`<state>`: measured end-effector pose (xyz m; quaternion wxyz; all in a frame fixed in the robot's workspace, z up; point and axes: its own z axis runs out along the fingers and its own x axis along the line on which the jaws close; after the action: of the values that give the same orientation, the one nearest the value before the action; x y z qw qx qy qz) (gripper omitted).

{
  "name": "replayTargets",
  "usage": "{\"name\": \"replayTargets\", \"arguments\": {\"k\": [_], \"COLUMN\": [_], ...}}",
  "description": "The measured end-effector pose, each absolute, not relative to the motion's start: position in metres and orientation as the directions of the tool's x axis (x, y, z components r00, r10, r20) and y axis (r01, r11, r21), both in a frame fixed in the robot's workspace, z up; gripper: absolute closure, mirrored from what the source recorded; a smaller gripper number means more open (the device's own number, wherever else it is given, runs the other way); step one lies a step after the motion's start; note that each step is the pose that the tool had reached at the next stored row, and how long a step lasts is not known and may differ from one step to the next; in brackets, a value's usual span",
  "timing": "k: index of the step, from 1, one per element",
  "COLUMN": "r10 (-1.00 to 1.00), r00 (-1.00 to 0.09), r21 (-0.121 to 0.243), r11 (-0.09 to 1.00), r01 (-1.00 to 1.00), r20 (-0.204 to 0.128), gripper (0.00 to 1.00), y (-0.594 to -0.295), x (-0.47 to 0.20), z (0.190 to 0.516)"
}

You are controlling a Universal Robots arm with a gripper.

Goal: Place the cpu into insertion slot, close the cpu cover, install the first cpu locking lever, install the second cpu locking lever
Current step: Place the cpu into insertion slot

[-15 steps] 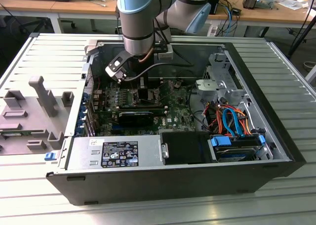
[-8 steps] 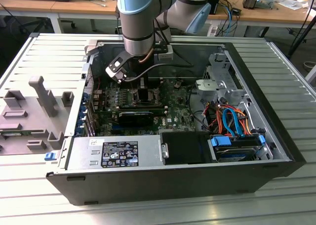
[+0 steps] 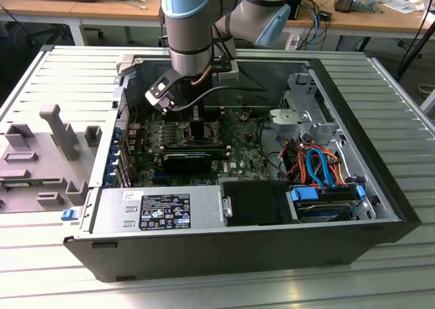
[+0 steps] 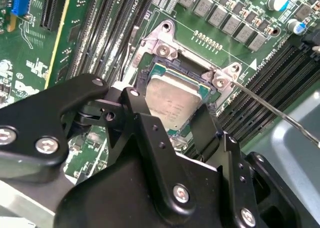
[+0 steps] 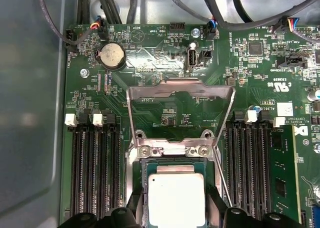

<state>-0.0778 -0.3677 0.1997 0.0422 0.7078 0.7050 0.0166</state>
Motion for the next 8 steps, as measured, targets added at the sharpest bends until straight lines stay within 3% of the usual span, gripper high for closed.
{"name": "replayTargets", "arguments": {"k": [8], "r10": [0.999], "r00": [0.006], "r21": [0.083], "r11": [-0.003], "r01": [0.997], "r20": [-0.036], "gripper": [0.39], "y": [-0.3677], "x": [-0.0771], "z": [0.2043]}}
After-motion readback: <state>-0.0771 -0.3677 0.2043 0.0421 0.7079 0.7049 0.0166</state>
